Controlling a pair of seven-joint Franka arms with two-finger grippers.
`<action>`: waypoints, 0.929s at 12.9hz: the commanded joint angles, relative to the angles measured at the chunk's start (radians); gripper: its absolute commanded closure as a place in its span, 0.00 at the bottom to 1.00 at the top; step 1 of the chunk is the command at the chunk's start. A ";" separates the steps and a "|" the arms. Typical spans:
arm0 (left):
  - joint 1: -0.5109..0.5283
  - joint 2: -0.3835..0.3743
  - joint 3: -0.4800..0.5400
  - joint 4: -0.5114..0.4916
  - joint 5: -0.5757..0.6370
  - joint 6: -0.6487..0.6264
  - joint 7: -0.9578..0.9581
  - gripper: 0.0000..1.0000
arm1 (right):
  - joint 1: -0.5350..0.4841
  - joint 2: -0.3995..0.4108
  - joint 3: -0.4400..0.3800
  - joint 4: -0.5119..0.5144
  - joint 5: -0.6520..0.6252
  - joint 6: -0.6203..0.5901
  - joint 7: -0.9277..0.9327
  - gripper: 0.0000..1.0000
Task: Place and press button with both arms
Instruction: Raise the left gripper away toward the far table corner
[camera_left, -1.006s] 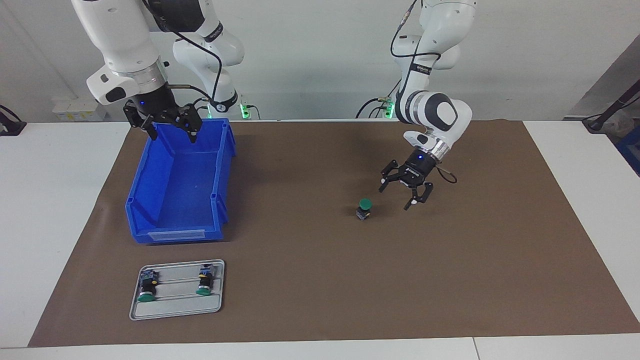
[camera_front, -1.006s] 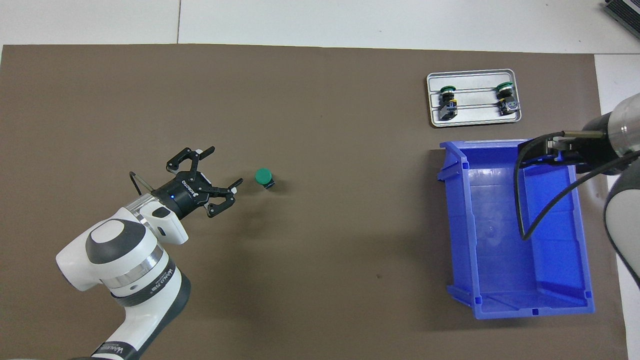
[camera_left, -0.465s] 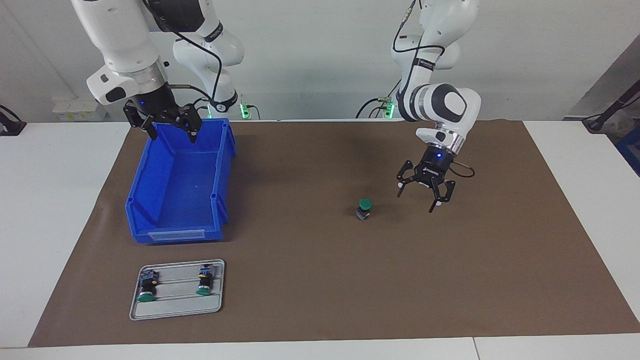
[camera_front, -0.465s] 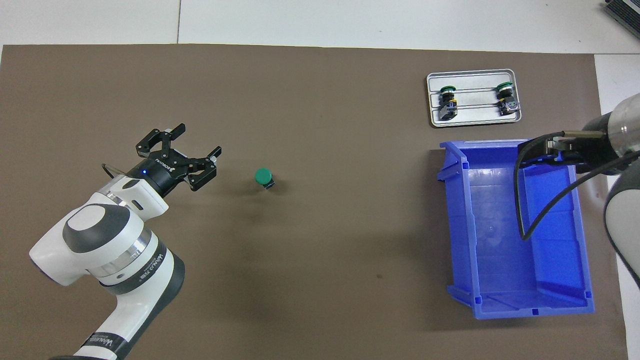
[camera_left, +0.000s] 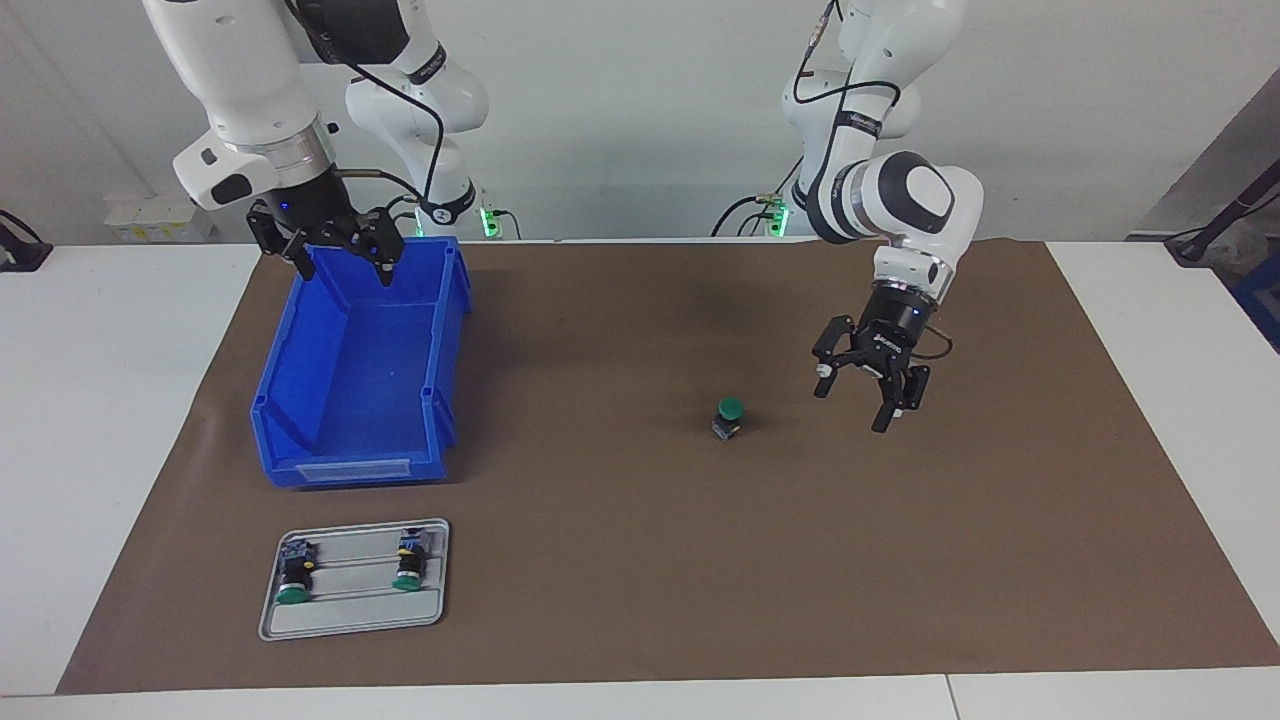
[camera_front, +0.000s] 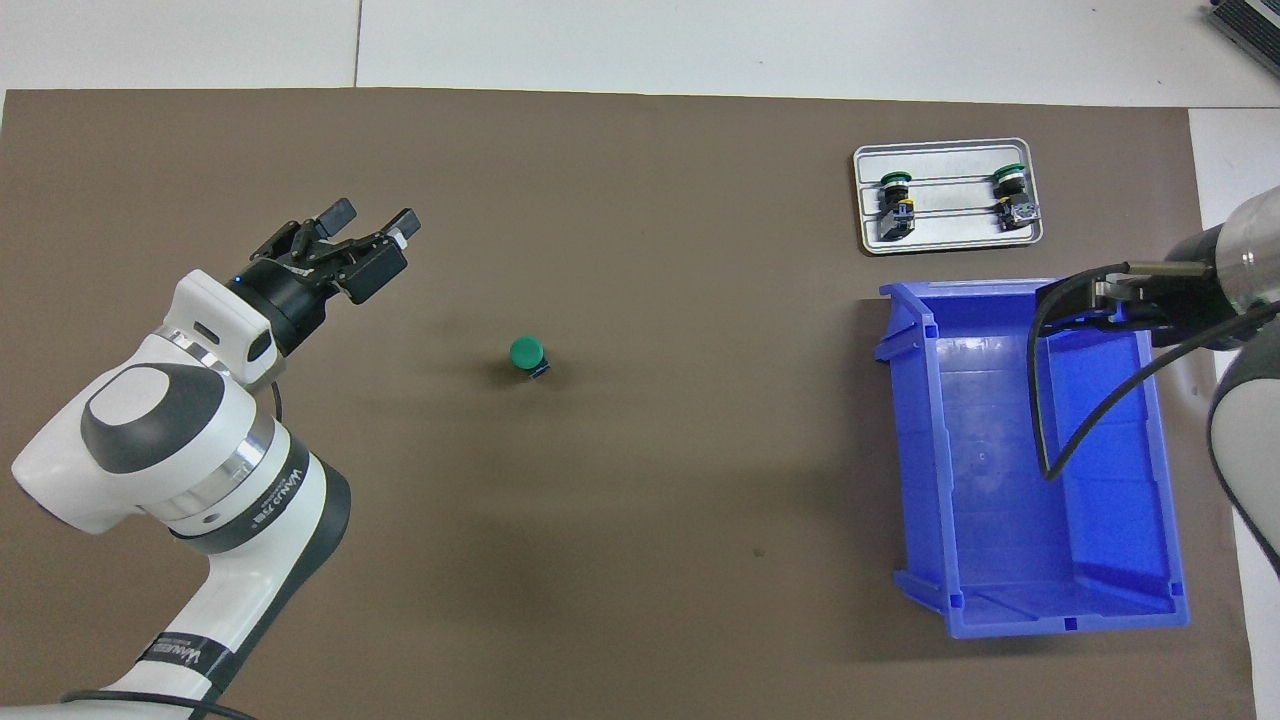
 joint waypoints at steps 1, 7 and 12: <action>0.041 0.057 -0.004 0.101 0.025 -0.013 -0.272 0.00 | -0.014 -0.013 0.008 -0.012 0.023 0.002 -0.005 0.00; 0.211 0.106 -0.004 0.276 0.363 -0.281 -0.901 0.00 | -0.014 -0.013 0.008 -0.012 0.023 0.002 -0.005 0.00; 0.327 0.163 -0.002 0.483 0.753 -0.523 -1.288 0.00 | -0.014 -0.013 0.008 -0.012 0.023 0.002 -0.005 0.00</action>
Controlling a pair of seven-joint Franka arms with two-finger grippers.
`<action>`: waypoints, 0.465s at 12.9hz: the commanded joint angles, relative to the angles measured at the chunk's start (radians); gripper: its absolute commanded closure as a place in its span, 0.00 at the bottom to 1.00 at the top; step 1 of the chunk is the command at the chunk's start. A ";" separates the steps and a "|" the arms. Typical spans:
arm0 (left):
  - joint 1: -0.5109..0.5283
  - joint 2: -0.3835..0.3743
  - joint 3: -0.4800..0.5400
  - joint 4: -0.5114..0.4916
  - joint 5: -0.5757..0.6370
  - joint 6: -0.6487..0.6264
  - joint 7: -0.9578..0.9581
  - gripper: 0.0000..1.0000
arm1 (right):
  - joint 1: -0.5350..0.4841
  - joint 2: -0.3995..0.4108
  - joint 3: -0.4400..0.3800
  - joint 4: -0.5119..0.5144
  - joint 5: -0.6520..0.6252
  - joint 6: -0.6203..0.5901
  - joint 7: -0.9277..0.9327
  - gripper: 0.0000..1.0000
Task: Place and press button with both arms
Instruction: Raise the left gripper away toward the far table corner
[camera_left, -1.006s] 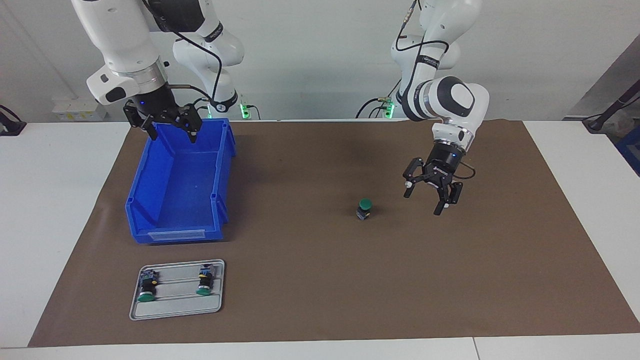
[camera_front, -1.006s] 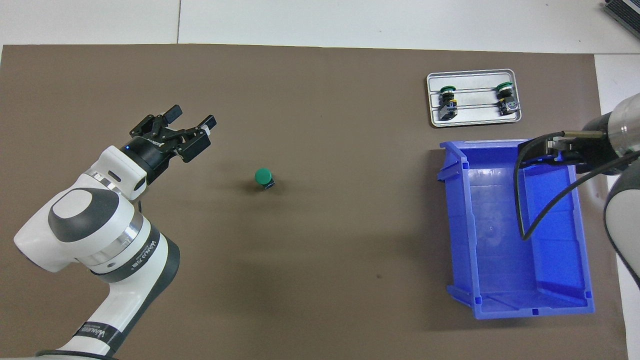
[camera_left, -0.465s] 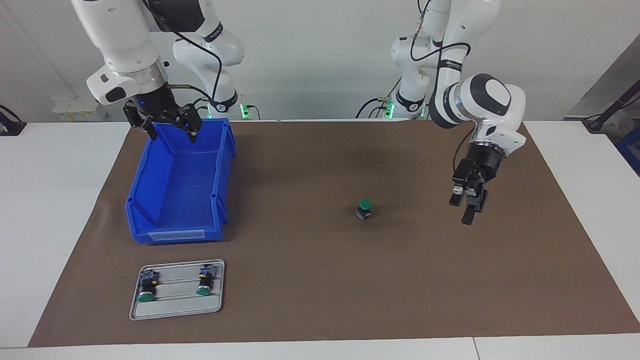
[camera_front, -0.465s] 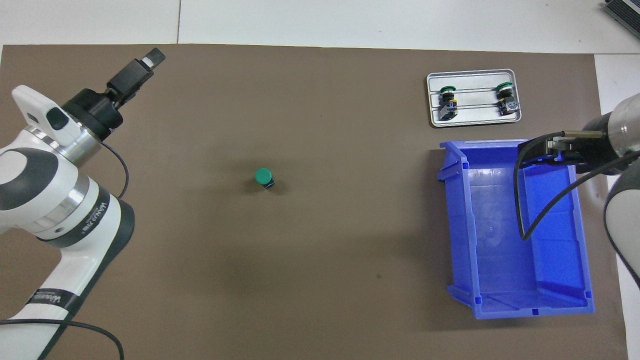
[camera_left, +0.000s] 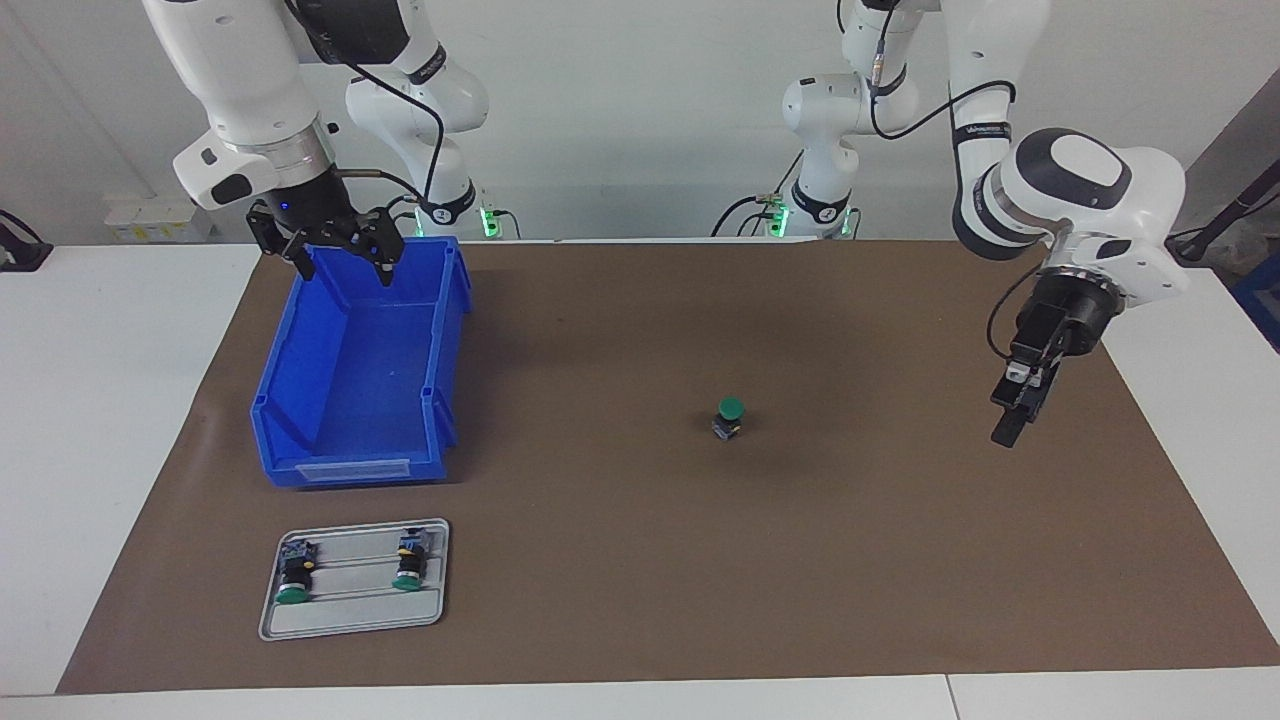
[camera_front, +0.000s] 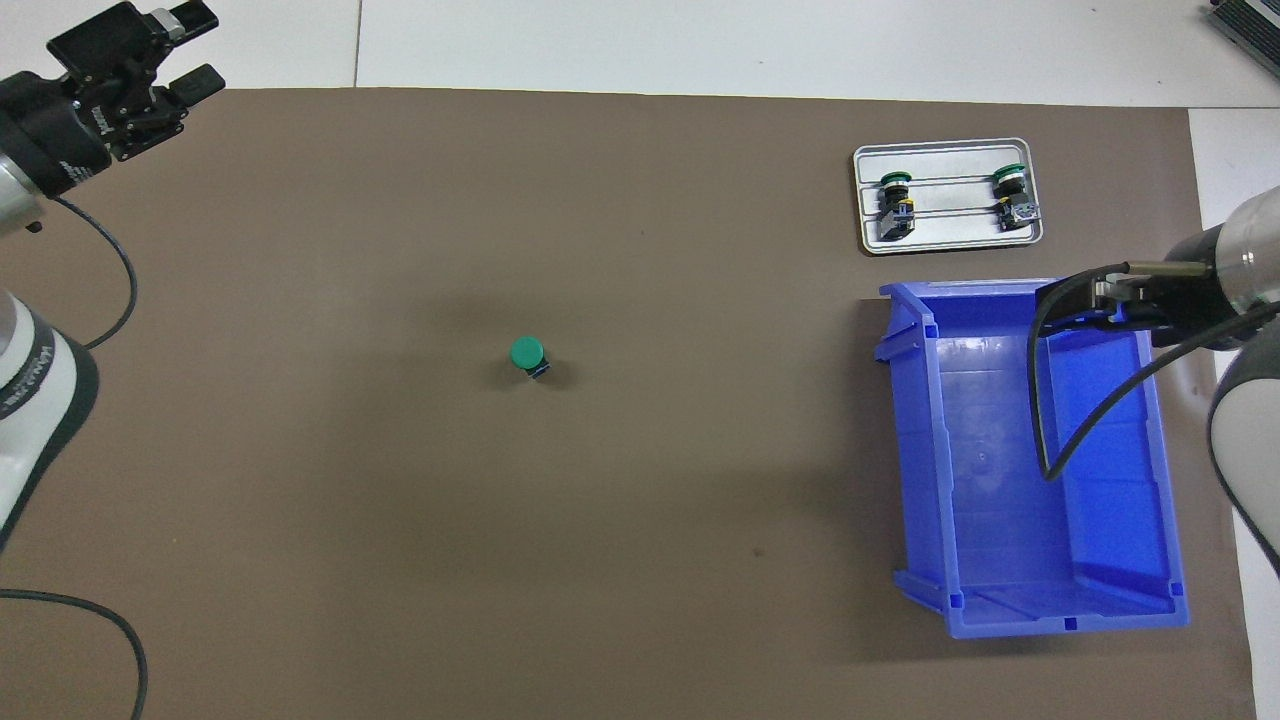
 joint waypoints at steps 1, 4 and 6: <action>0.062 0.043 -0.006 0.145 0.203 -0.146 -0.140 0.00 | -0.014 -0.013 0.008 -0.012 0.023 0.002 -0.005 0.00; 0.063 0.047 -0.001 0.309 0.653 -0.411 -0.140 0.00 | -0.014 -0.013 0.008 -0.012 0.023 0.002 -0.005 0.00; 0.053 0.040 0.003 0.325 0.832 -0.512 -0.140 0.00 | -0.014 -0.013 0.008 -0.012 0.023 0.002 -0.005 0.00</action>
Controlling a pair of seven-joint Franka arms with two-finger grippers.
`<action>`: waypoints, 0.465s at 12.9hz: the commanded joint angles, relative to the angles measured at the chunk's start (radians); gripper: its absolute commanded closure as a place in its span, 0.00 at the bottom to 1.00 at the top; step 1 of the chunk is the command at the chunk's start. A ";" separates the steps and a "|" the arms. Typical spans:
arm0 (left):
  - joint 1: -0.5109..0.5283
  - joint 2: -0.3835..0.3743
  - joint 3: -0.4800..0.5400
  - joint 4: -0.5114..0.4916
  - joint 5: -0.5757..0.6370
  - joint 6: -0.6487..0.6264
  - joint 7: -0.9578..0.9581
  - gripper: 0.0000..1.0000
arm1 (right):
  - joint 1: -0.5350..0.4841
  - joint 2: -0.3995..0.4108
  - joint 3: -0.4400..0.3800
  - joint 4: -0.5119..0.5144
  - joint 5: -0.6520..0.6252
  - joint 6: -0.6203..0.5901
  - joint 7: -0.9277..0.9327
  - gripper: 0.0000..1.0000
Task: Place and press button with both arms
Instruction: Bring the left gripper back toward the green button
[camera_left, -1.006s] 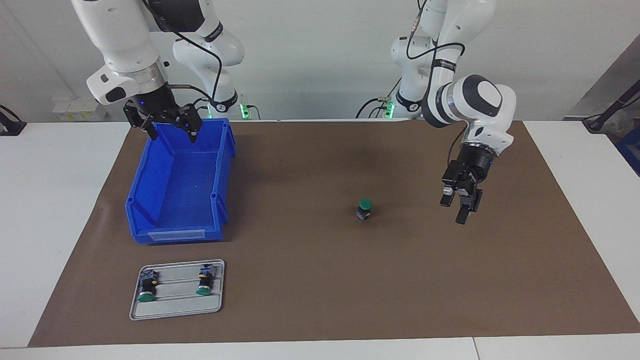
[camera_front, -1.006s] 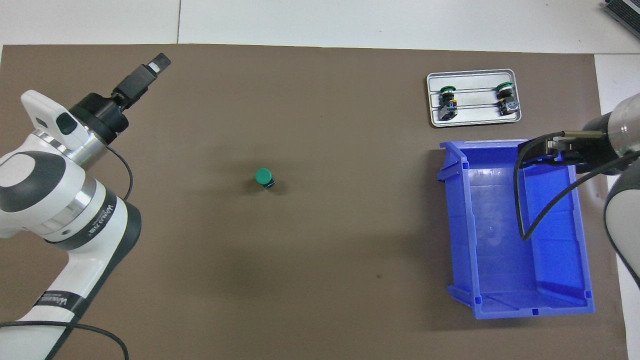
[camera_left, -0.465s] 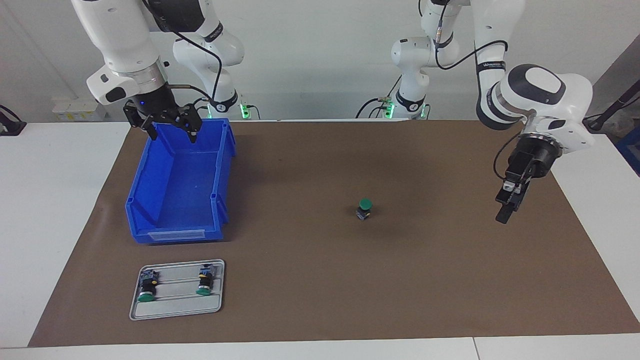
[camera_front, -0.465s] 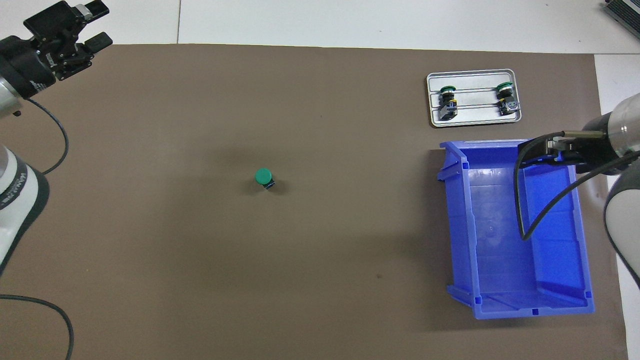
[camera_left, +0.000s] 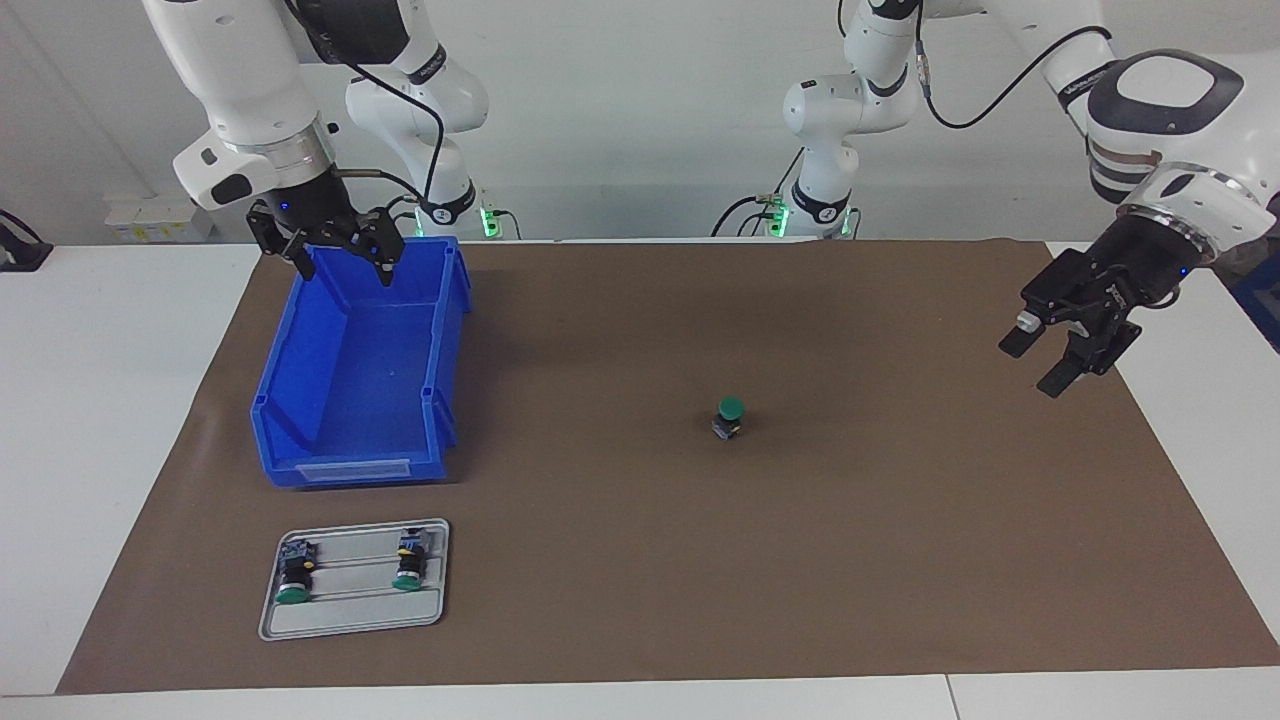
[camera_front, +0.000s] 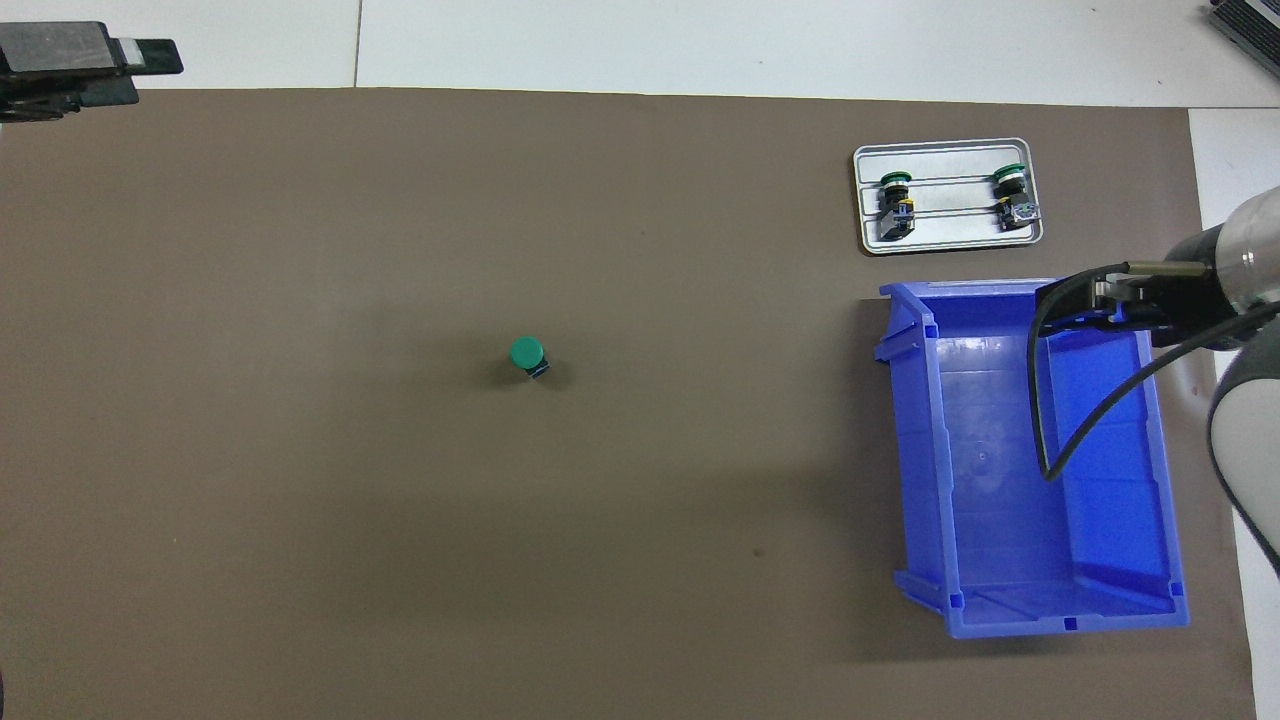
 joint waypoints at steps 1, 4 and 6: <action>-0.017 0.019 -0.008 0.053 0.291 -0.116 0.001 0.00 | -0.014 -0.013 0.008 -0.012 0.023 0.002 -0.005 0.00; -0.158 -0.008 -0.027 0.051 0.662 -0.214 -0.028 0.00 | -0.014 -0.013 0.008 -0.012 0.023 0.002 -0.005 0.00; -0.194 -0.027 -0.034 0.042 0.684 -0.253 -0.201 0.00 | -0.014 -0.013 0.008 -0.012 0.023 0.002 -0.005 0.00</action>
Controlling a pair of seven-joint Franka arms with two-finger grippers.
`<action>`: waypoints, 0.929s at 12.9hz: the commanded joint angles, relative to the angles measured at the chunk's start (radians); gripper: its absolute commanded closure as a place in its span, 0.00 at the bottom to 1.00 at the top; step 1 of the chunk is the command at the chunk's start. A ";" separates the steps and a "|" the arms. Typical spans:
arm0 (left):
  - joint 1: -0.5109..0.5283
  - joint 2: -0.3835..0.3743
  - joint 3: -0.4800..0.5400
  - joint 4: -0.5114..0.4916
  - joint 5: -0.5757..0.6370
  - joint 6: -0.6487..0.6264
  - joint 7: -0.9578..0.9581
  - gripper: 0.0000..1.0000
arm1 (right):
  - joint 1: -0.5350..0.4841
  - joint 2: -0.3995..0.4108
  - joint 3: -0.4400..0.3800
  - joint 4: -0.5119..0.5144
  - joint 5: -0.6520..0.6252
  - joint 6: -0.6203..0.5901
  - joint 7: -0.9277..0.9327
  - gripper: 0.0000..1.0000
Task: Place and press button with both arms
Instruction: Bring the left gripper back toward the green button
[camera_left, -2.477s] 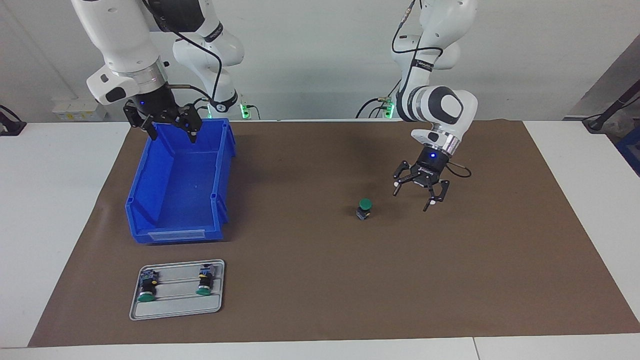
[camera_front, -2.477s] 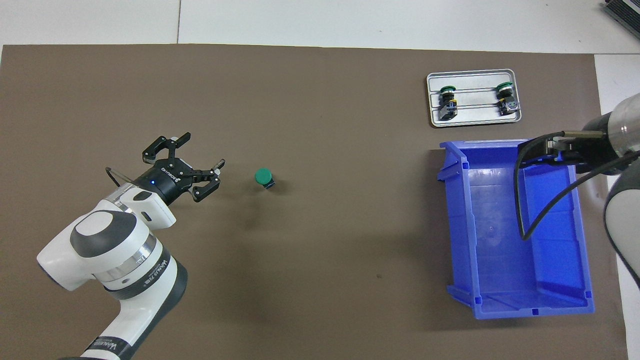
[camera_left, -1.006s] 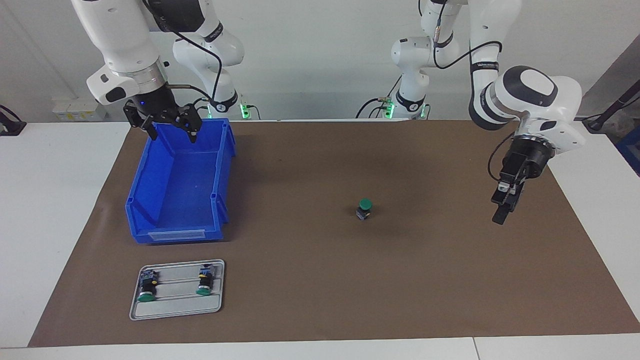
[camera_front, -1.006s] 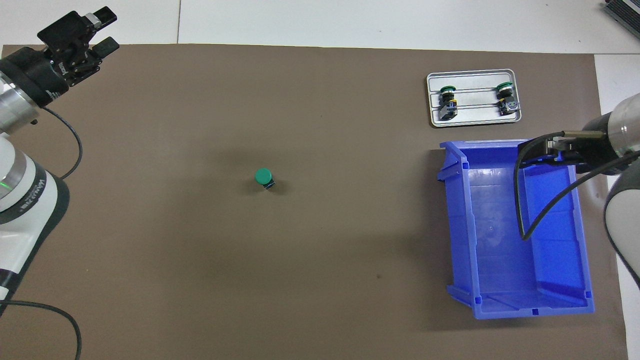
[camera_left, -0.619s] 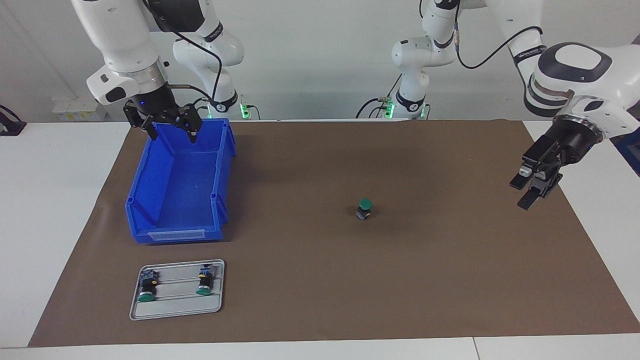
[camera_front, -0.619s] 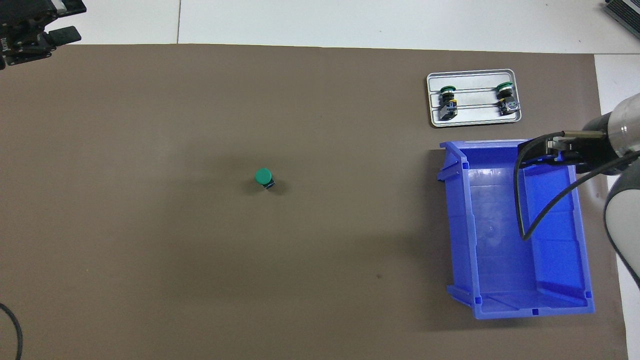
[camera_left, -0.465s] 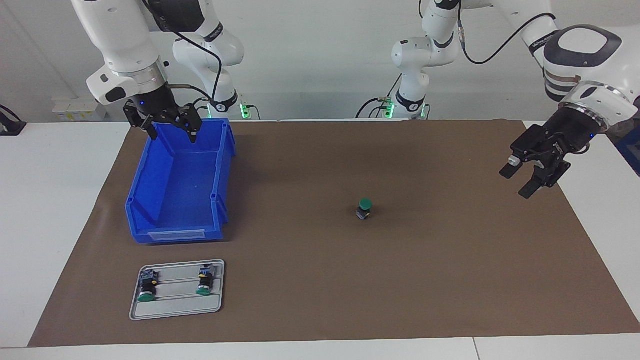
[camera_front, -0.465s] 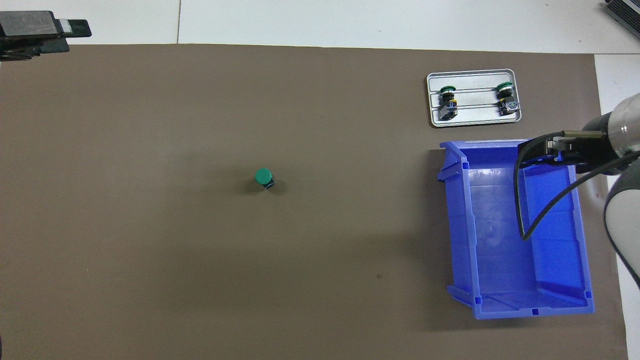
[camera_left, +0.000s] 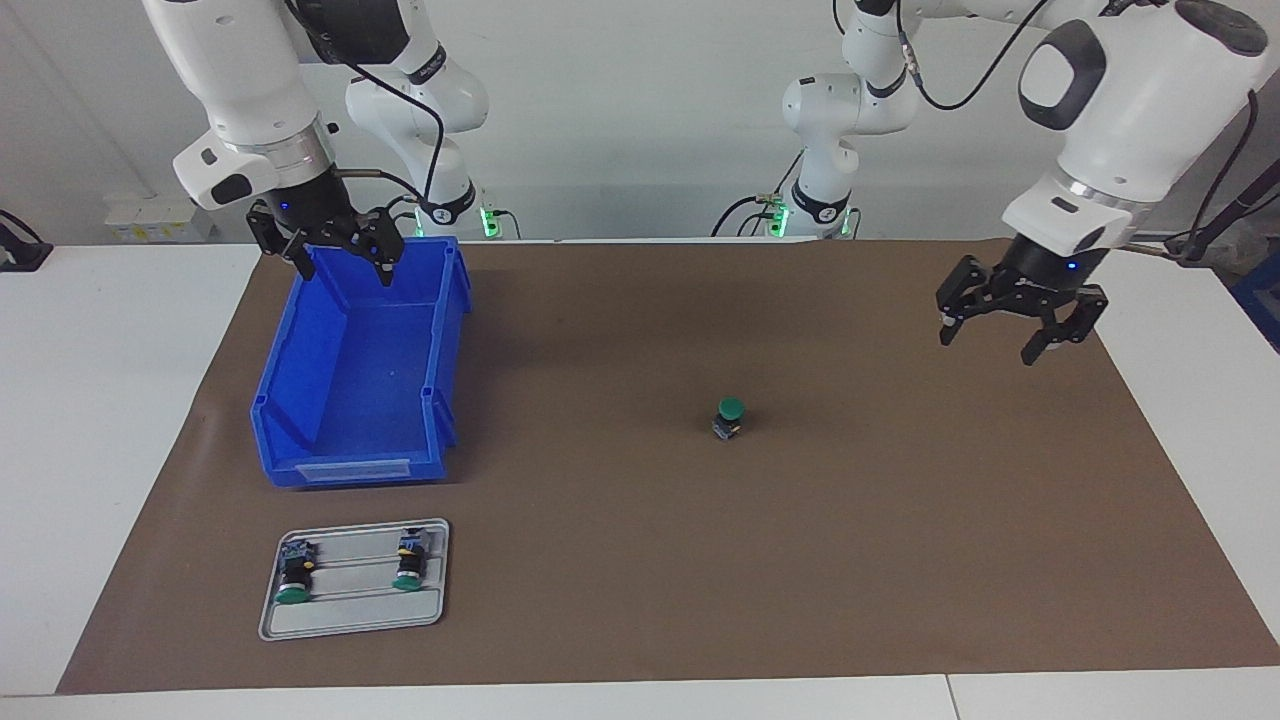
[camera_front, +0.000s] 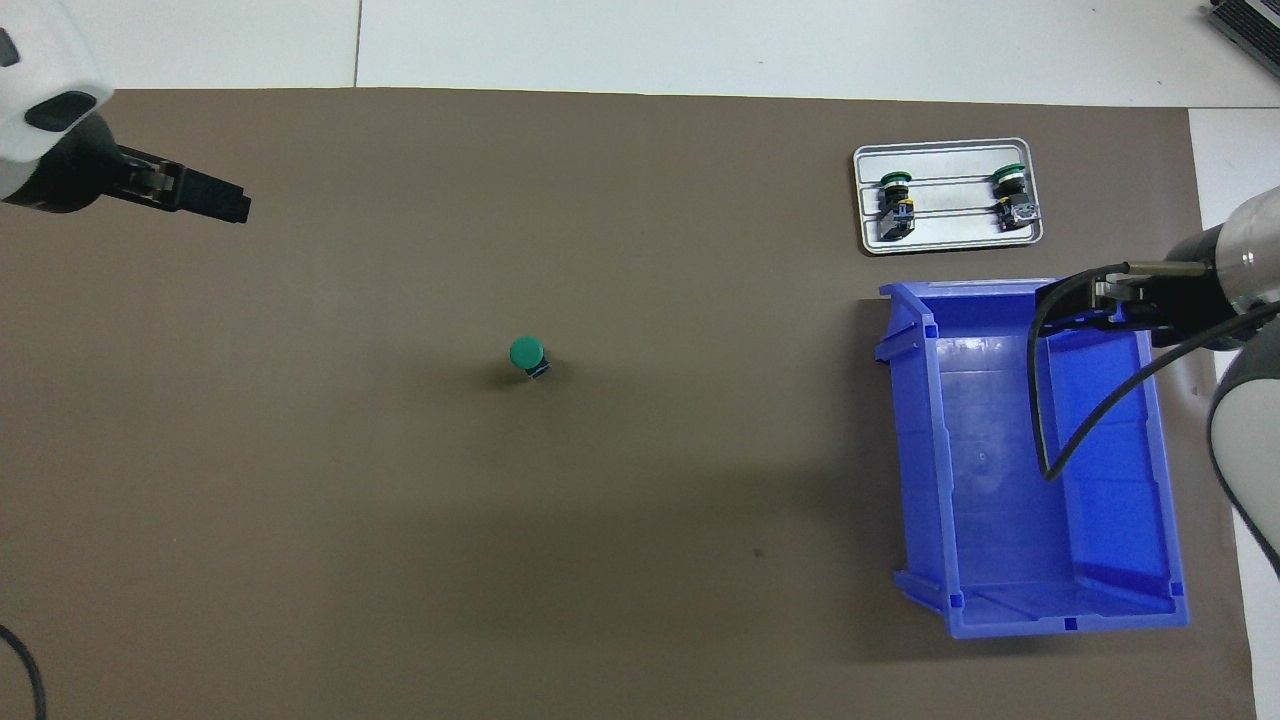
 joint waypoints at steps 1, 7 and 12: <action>-0.067 -0.035 0.006 -0.006 0.044 -0.072 -0.134 0.00 | -0.014 -0.013 0.008 -0.012 0.023 0.002 -0.005 0.00; -0.168 -0.139 0.000 -0.205 0.043 -0.063 -0.366 0.00 | -0.014 -0.015 0.008 -0.012 0.023 -0.010 -0.008 0.00; -0.265 -0.240 -0.004 -0.516 0.041 0.190 -0.477 0.61 | -0.011 -0.020 0.008 -0.012 0.023 -0.021 -0.008 0.00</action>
